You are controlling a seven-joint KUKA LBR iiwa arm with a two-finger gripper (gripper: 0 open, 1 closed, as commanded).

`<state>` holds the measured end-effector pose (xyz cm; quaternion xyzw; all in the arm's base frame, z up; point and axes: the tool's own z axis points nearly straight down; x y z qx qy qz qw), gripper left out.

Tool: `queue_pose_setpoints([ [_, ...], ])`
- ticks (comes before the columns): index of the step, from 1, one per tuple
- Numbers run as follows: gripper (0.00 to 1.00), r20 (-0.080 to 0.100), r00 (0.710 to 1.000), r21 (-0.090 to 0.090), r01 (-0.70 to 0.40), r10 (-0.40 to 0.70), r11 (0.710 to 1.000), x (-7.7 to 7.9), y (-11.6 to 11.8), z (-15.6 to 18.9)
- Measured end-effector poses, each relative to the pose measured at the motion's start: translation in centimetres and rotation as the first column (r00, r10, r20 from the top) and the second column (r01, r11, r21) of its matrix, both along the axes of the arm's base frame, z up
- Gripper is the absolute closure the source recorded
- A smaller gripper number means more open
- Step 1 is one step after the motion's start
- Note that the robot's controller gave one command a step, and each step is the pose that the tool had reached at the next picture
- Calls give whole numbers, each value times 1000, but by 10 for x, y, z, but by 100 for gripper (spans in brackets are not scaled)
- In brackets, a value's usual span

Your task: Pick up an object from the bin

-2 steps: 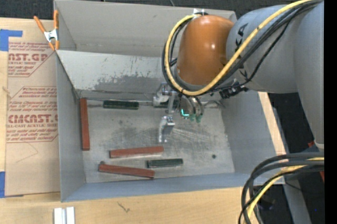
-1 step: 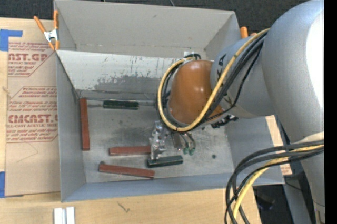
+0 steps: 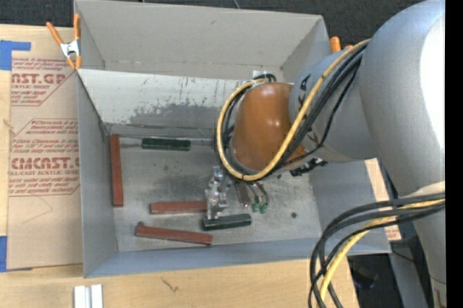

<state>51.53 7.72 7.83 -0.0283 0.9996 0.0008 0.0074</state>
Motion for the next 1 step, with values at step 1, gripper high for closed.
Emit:
queue_pose_setpoints([
  [1, 100, -13, 1000, -2, -10, 10, 1000, -1, 14, 131],
])
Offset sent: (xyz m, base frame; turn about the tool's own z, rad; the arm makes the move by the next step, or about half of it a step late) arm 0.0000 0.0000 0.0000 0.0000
